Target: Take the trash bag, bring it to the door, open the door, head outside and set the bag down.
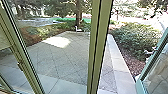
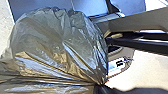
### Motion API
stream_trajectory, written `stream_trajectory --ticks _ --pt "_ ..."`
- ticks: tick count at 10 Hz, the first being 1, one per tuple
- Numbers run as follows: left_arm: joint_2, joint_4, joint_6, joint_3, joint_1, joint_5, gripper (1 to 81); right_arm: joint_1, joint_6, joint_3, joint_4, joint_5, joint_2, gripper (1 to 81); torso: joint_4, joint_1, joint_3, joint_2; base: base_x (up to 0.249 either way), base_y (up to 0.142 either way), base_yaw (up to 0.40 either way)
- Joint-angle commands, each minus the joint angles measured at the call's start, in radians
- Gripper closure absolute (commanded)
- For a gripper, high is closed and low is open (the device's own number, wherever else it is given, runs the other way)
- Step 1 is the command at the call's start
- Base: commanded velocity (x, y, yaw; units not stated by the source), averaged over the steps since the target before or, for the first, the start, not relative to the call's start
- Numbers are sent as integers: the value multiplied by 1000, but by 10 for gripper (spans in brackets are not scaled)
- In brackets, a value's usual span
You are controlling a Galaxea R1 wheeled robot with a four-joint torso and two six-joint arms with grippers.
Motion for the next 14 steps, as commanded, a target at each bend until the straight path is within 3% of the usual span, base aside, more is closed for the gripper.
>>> stream_trajectory --ticks 1,6,11,13,14 --pt "7 7 4 8 -38 73 811 -147 -22 120 46 261 5 10 0 0 0 0 0 0 0" --pt "4 7 4 6 -44 71 811 -276 -60 158 6 307 117 10 0 0 1 0 0 0 0" --pt "-6 6 4 5 -64 64 811 -390 -62 109 15 411 269 10 0 0 1 0 0 0 0" --pt "-6 7 4 5 -70 62 811 -390 -56 56 18 399 341 10 0 0 1 0 0 0 0" --pt "-6 7 4 5 -73 64 811 -393 -57 32 18 401 370 10 98 0 1 0 0 0 0"
